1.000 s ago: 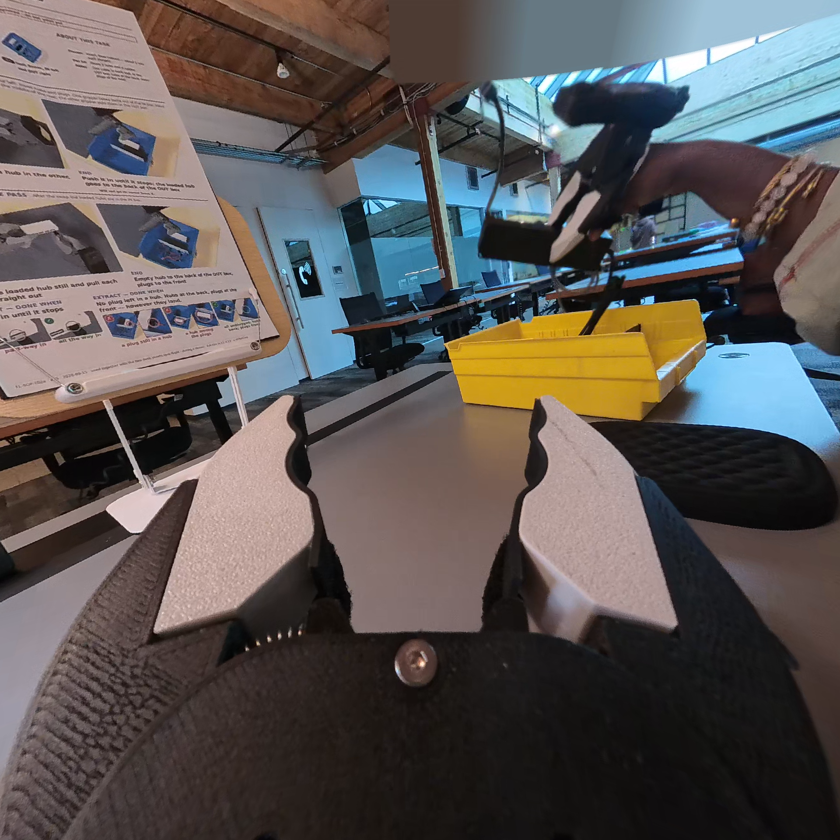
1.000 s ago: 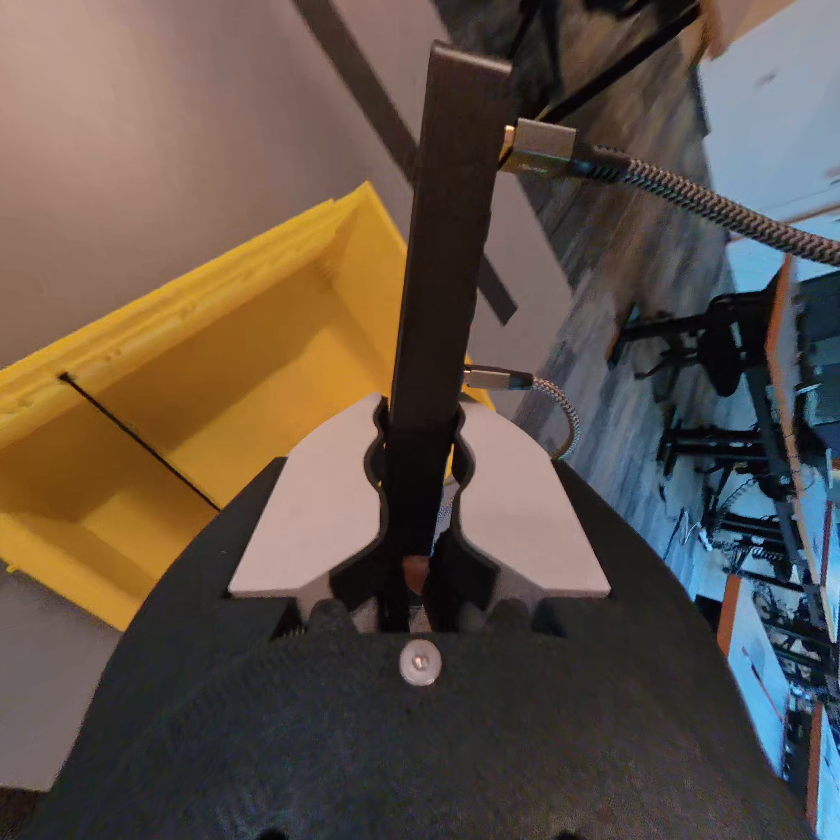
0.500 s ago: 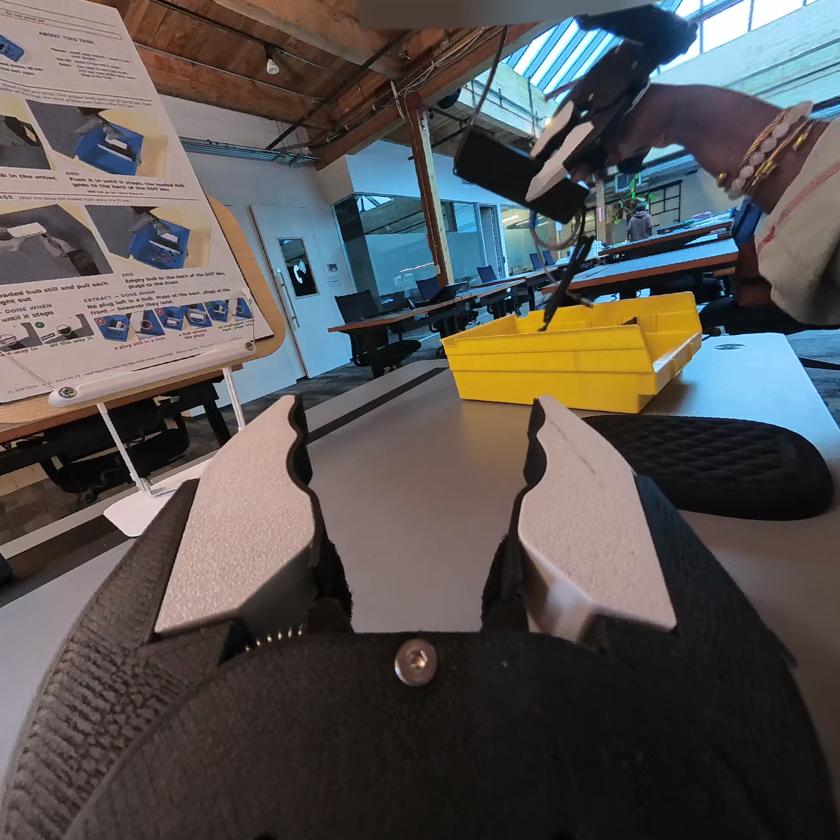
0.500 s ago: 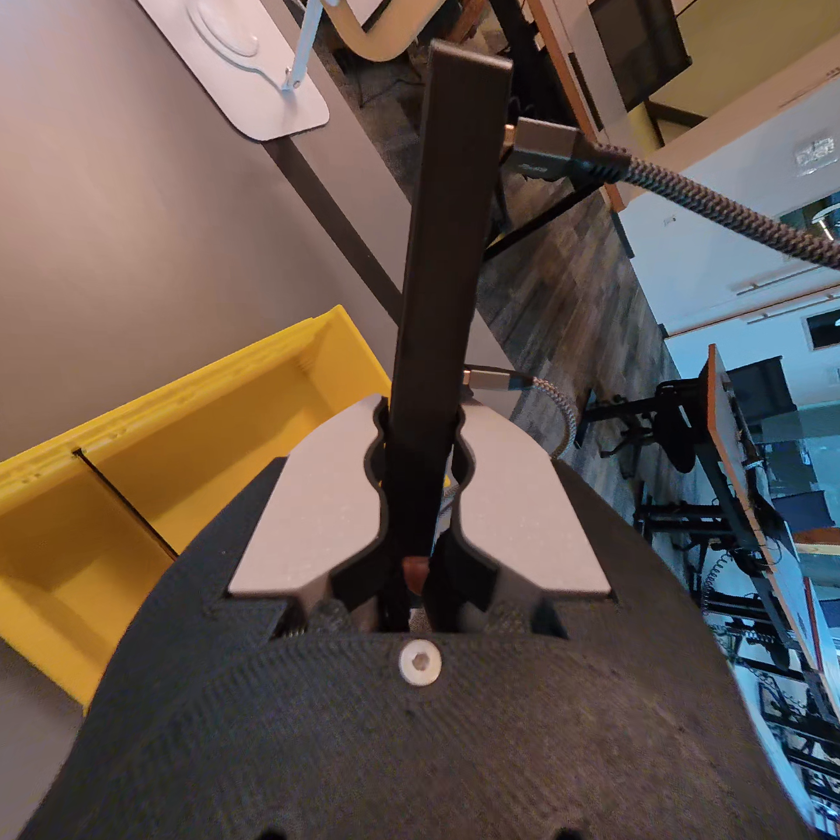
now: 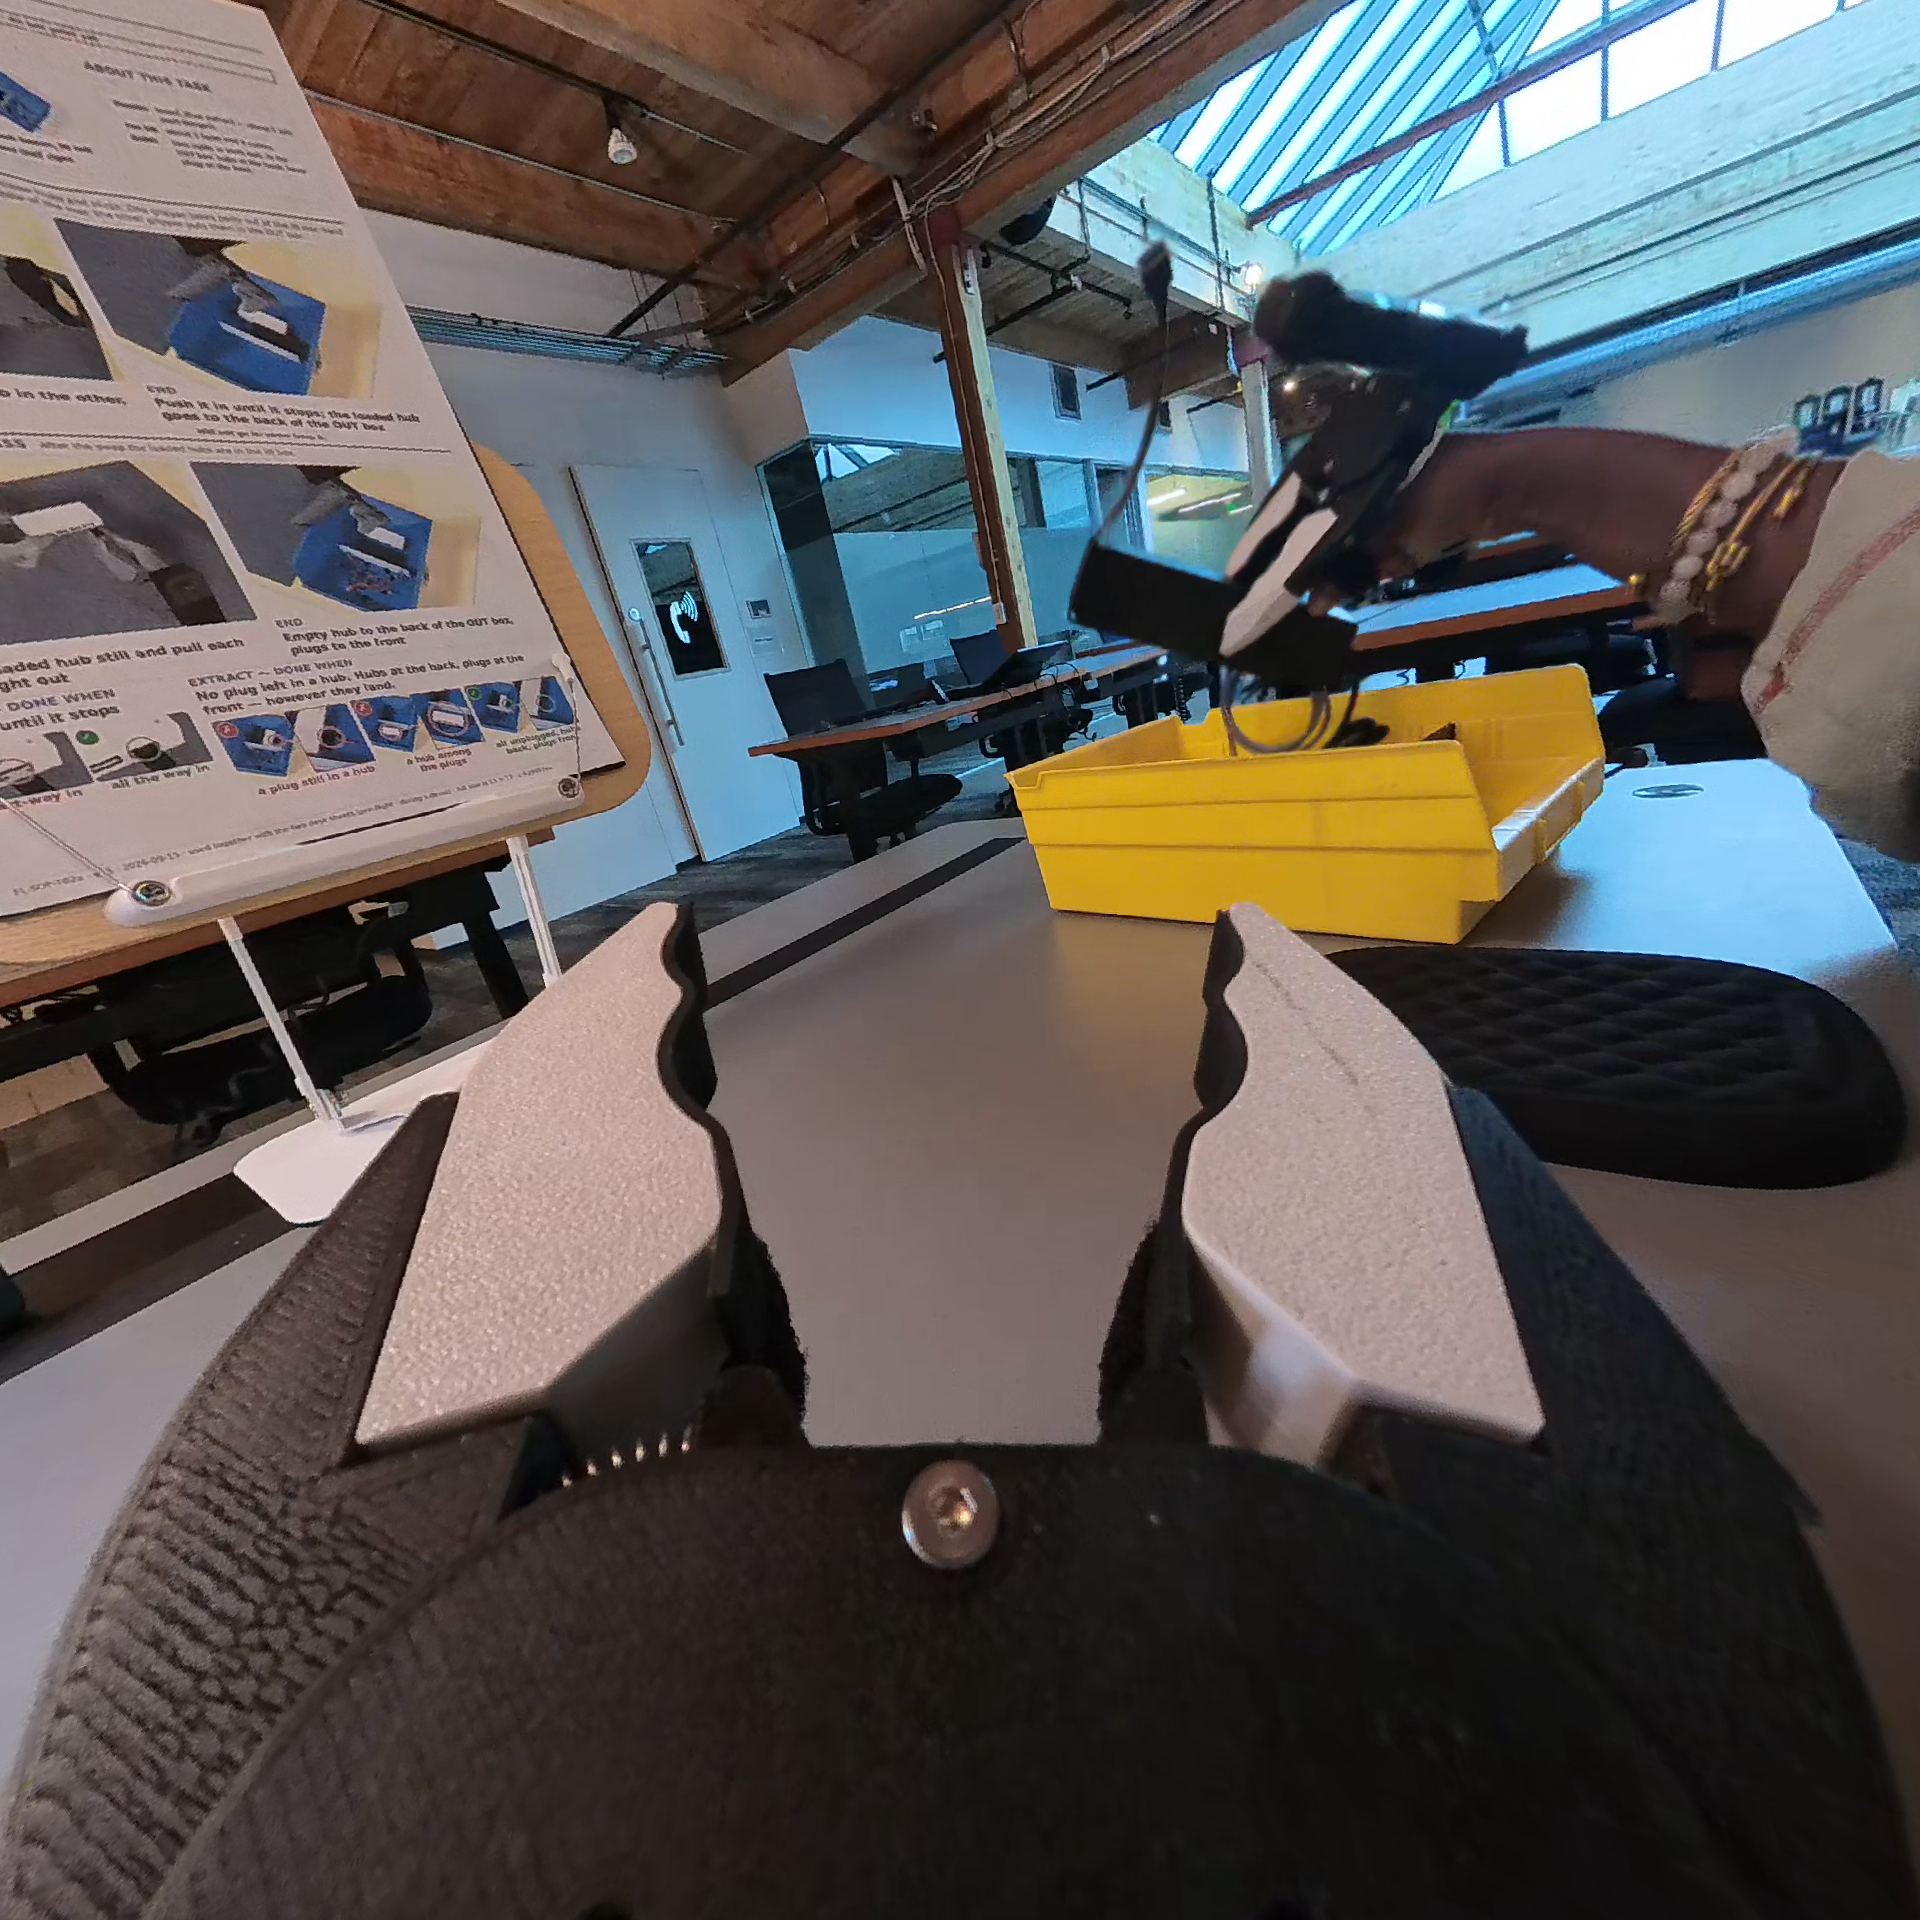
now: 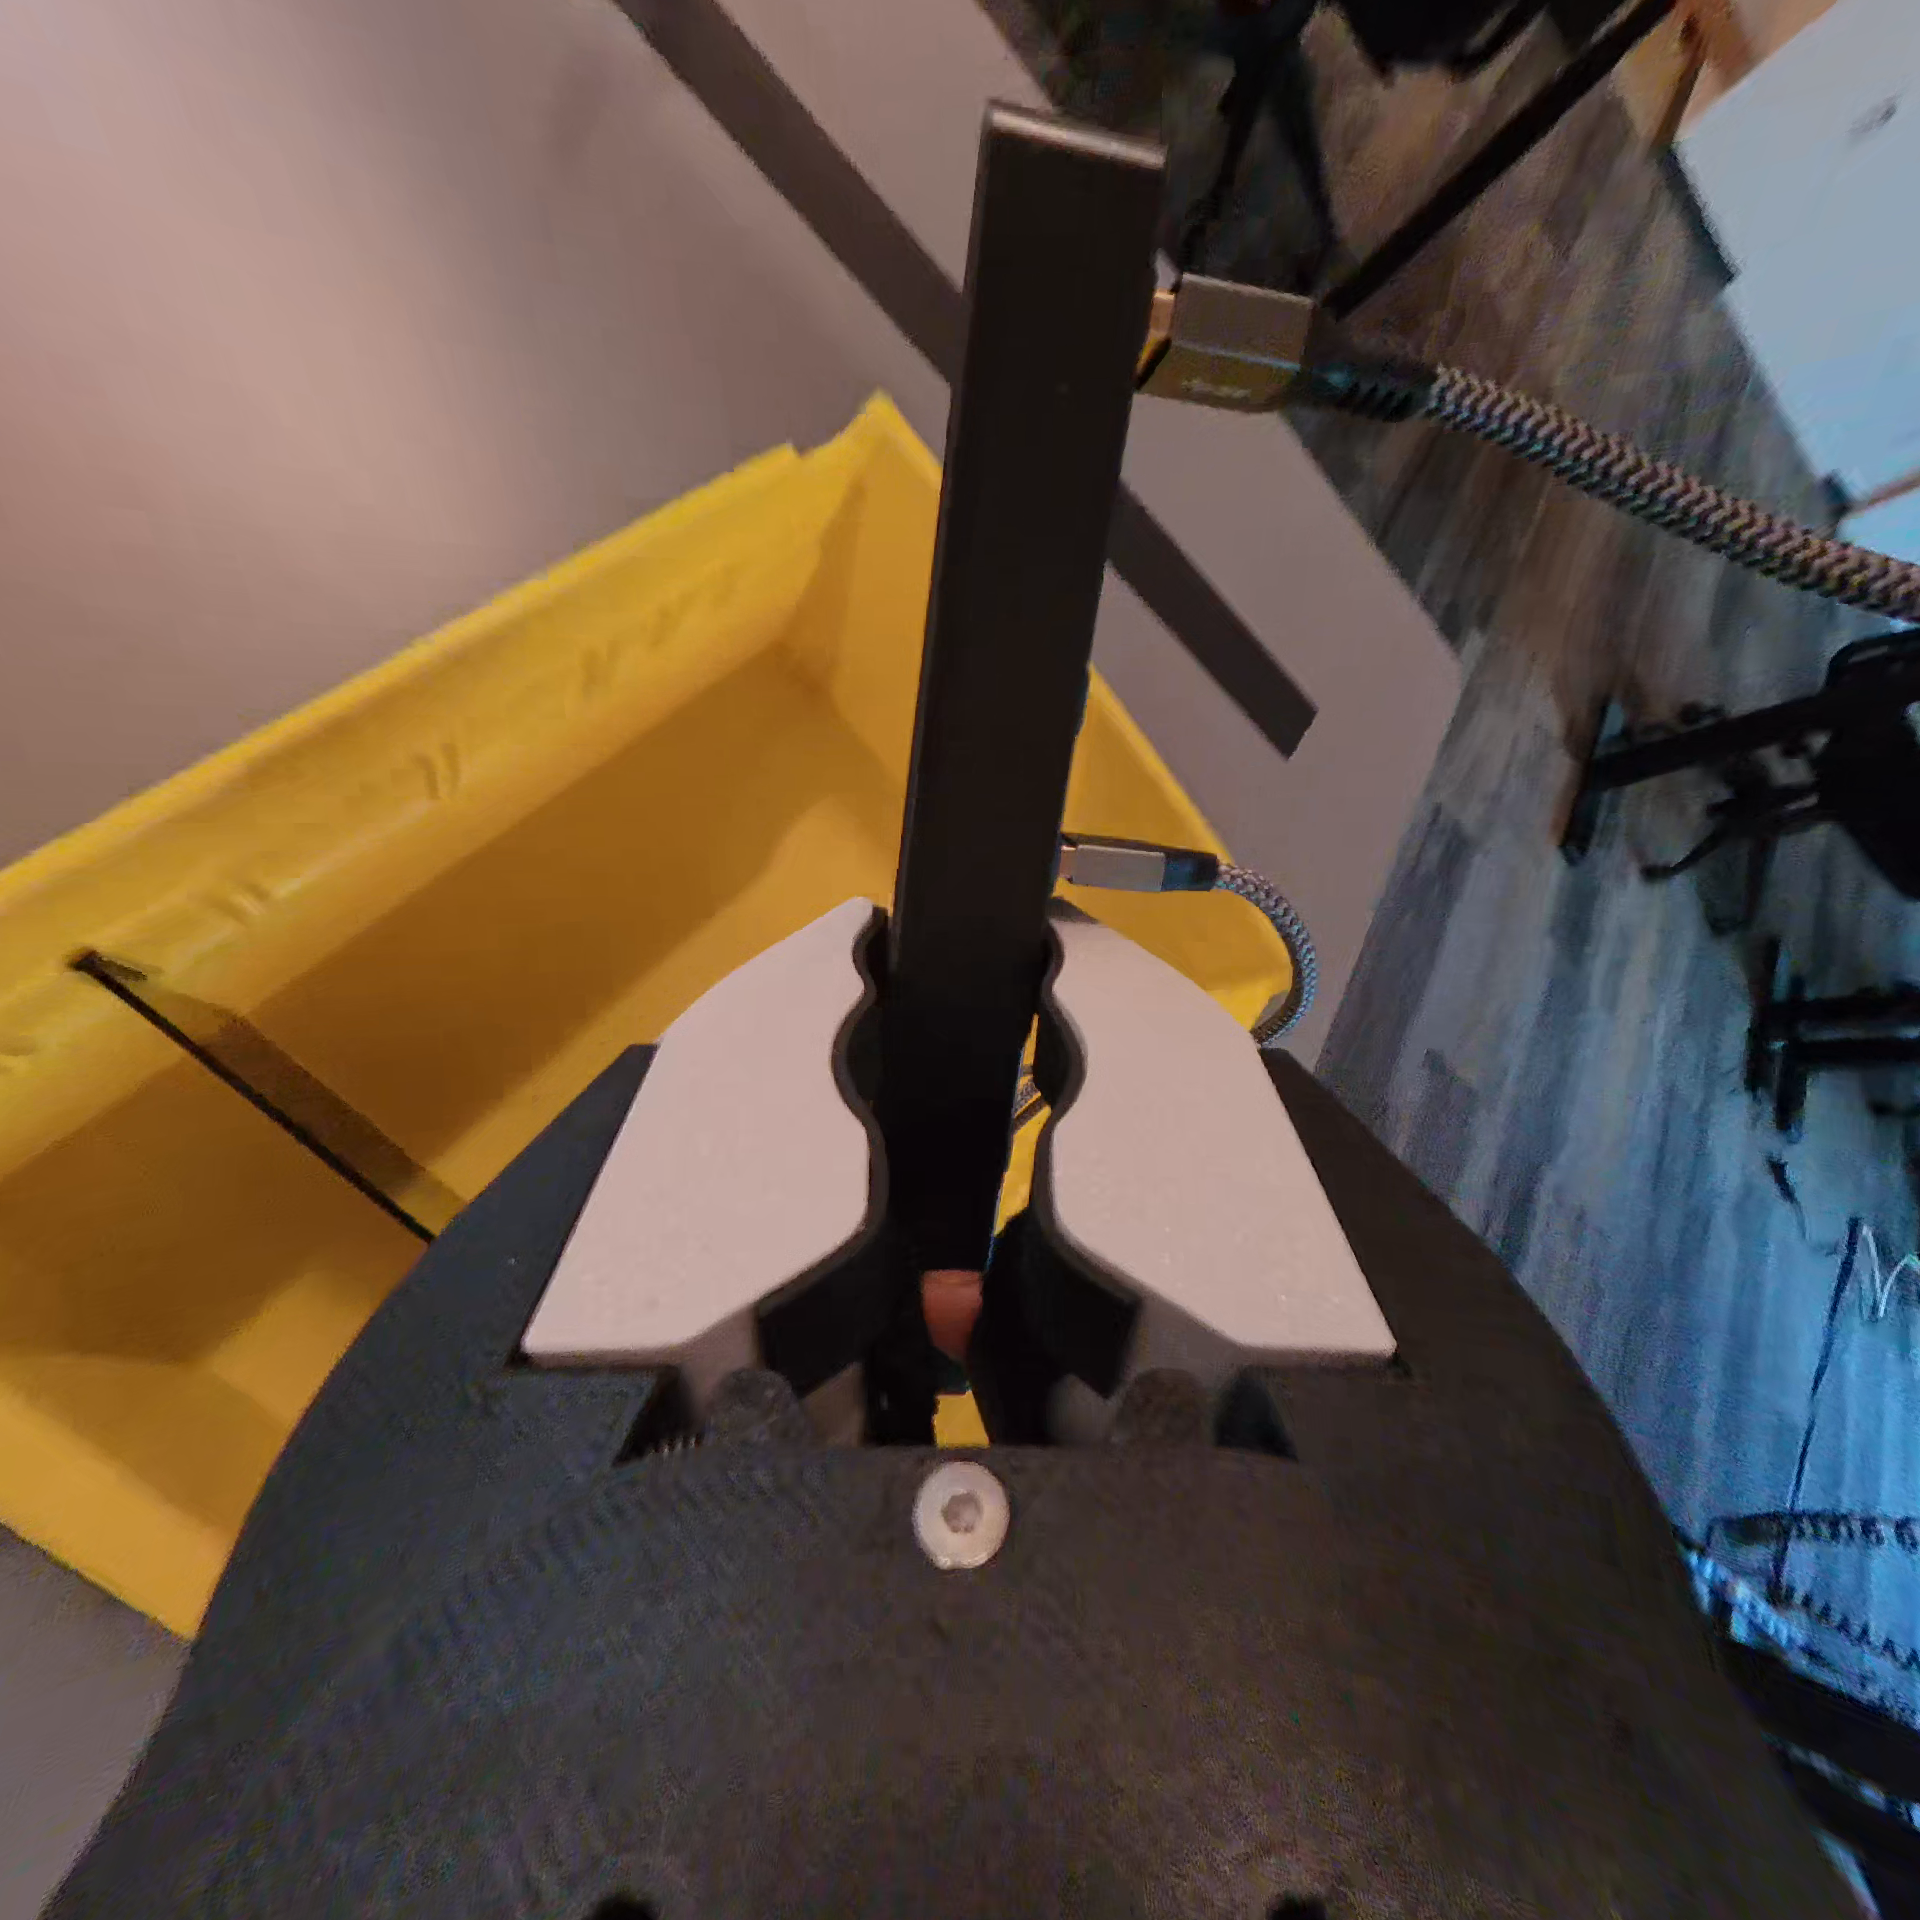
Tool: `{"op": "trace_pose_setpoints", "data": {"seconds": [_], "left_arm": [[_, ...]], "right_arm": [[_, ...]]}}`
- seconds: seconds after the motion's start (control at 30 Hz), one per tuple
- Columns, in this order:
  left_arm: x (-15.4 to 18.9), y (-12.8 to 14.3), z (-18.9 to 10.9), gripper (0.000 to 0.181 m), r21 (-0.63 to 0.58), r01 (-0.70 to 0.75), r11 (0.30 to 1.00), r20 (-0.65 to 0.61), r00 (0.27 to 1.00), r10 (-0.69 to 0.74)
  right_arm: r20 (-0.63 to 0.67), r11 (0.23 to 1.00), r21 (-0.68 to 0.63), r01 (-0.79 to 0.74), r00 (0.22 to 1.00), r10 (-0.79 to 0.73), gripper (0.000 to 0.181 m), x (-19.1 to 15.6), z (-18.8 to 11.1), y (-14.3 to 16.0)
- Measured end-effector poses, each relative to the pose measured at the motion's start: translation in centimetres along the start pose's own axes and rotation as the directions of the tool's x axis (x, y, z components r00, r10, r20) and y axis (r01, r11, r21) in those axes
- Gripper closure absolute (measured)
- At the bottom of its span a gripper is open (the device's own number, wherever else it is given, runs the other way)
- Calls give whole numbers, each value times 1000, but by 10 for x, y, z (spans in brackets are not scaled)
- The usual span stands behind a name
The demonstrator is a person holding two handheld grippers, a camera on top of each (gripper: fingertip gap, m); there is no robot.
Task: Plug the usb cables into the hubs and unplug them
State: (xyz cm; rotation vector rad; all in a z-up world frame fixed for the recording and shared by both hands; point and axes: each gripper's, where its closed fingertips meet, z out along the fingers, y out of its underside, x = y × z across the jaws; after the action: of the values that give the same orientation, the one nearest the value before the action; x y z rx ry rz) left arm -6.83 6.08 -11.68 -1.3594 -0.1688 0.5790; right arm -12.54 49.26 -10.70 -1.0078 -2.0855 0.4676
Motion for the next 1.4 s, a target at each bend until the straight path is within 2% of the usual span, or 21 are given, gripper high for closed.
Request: {"op": "trace_pose_setpoints", "data": {"seconds": [0.13, 0.3, 0.53, 0.7, 0.93, 0.97, 1.13, 1.27, 1.4], "left_arm": [[0, 0, 0, 90, -2, -1, 1000, -2, 1000, 1], [1, 1, 0, 90, -4, -5, 1000, -6, 1000, 5], [1, 1, 0, 90, -5, -4, 1000, -8, 1000, 4], [2, 1, 0, 90, -8, -9, 1000, -13, 1000, 9], [4, 2, 1, 90, -14, -17, 1000, -20, 1000, 17], [4, 2, 1, 90, -14, -18, 1000, -20, 1000, 18], [3, 2, 0, 90, -9, -11, 1000, -16, 1000, 11], [4, 3, 1, 90, -15, -16, 1000, -20, 1000, 16], [4, 3, 1, 90, -17, -14, 1000, -18, 1000, 14]], "right_arm": [[39, 992, -123, -23, 999, 28, 156, -9, 20, 33], [122, 976, -219, -15, 992, 42, 156, -28, 40, 59], [261, 944, -321, 74, 965, 13, 156, -54, 60, 75], [400, 913, -391, 118, 915, 54, 155, -79, 65, 87], [486, 914, -405, 36, 855, 182, 154, -94, 71, 87], [486, 917, -399, 16, 851, 197, 151, -93, 71, 86], [352, 922, -382, -60, 913, 206, 114, -81, 70, 83], [161, 940, -318, -127, 969, 185, 101, -63, 58, 66], [-8, 960, -171, -220, 975, 222, 95, -50, 31, 35]]}}
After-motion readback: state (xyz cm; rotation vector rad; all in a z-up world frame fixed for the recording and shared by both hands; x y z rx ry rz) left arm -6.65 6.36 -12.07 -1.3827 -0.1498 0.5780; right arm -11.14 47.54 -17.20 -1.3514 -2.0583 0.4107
